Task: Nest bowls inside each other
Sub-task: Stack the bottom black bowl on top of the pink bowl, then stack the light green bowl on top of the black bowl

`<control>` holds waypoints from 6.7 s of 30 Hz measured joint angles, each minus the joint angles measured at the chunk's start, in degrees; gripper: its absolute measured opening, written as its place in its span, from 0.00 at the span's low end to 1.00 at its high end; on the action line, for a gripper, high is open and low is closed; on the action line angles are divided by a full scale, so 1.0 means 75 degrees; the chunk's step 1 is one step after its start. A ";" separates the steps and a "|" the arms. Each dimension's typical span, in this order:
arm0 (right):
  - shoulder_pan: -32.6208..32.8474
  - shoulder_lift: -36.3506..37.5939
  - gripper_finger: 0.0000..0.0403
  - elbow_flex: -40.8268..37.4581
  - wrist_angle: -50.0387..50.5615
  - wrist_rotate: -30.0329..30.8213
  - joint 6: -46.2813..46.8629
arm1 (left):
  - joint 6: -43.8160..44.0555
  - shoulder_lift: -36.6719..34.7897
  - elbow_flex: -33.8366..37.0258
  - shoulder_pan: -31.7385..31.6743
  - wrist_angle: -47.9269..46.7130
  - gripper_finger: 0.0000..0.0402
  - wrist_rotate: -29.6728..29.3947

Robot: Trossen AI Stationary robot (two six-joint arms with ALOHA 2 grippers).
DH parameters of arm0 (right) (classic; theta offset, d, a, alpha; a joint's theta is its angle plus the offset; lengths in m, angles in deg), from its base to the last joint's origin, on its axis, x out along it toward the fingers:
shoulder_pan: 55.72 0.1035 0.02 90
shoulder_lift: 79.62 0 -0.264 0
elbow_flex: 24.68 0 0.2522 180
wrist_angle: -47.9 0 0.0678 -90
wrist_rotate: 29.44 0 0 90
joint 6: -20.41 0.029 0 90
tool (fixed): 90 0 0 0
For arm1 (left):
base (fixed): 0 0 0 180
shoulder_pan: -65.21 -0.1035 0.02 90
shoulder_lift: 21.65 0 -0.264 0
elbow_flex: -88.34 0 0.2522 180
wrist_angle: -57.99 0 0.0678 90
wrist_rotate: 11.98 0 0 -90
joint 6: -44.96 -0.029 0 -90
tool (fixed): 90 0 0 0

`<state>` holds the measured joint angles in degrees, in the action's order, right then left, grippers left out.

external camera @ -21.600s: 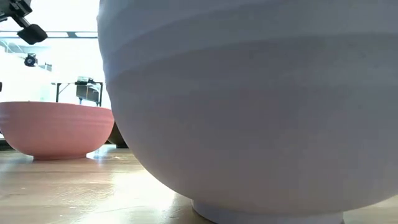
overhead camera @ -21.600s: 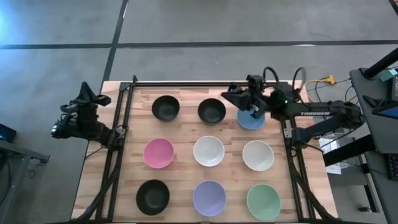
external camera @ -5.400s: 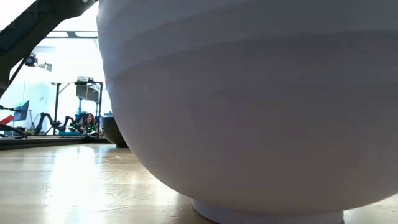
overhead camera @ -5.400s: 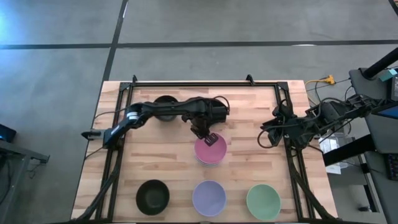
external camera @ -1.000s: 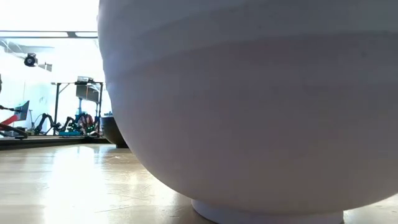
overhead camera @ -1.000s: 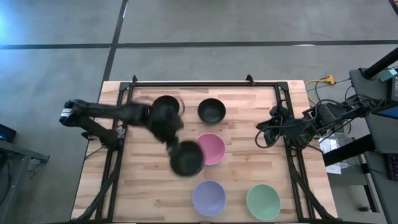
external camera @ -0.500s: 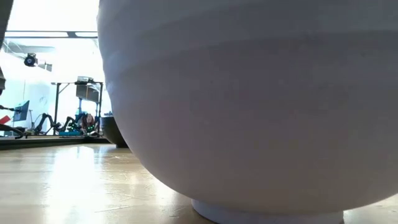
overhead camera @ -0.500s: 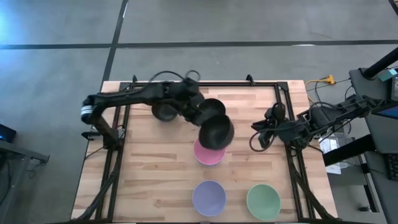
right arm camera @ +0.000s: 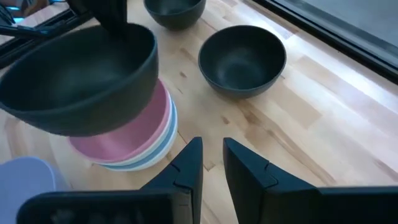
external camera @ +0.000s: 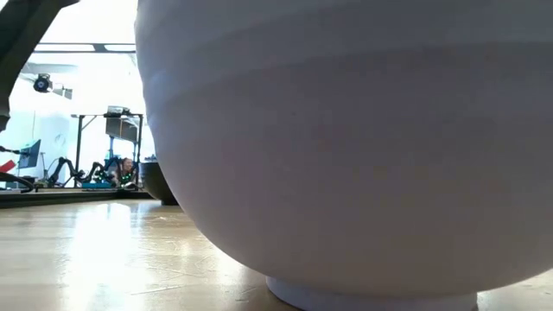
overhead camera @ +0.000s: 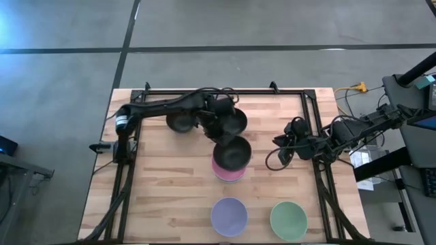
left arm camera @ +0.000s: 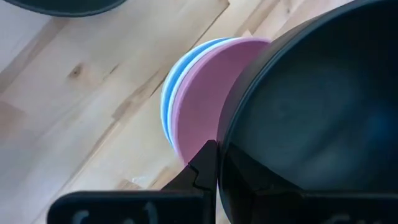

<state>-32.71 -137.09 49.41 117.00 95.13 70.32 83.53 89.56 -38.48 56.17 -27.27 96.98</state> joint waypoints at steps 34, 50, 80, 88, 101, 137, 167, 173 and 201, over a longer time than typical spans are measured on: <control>0.0001 0.0197 0.15 -0.0019 0.0775 -0.0090 -0.0308 | 0.0828 0.0404 -0.0049 0.0606 -0.0211 0.00 -0.1290; 0.0003 0.0420 0.15 -0.0019 0.0830 -0.0090 -0.0717 | 0.1184 0.0412 0.0603 0.0737 -0.0125 0.00 -0.1380; 0.0000 0.0613 0.15 -0.0019 0.1042 -0.0058 -0.0859 | 0.1098 0.0395 0.0959 0.0703 0.0272 0.01 -0.1423; 0.0000 0.0612 0.15 -0.0019 0.1048 -0.0058 -0.0858 | 0.0988 0.0398 0.0937 0.0708 0.0255 0.17 -0.1142; 0.0000 0.0612 0.15 -0.0019 0.0952 -0.0179 -0.0802 | 0.1205 -0.0084 0.0749 0.0706 0.0176 0.31 -0.1282; 0.1915 -0.2348 0.15 -0.2122 -0.3407 -0.5570 -0.2721 | 0.1137 -0.6819 0.8956 0.3907 0.2665 0.31 -0.1385; 0.1374 -0.3092 0.02 0.0022 -0.2089 -0.5570 -0.1317 | 0.2570 -0.7827 1.0629 0.4672 0.4546 0.31 -0.1166; 0.0059 -0.3157 0.02 0.1040 -0.2296 -0.5391 -0.1335 | 0.1882 -0.7756 1.0632 0.4672 0.4873 0.31 -0.1166; -0.3625 -0.6301 0.03 0.5909 0.0901 -0.5079 -0.0554 | 0.1405 -0.6246 1.0599 0.4672 0.7341 0.31 -0.1151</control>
<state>-59.90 -184.35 93.73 123.75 57.03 66.16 94.06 42.72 41.02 91.21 27.79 88.34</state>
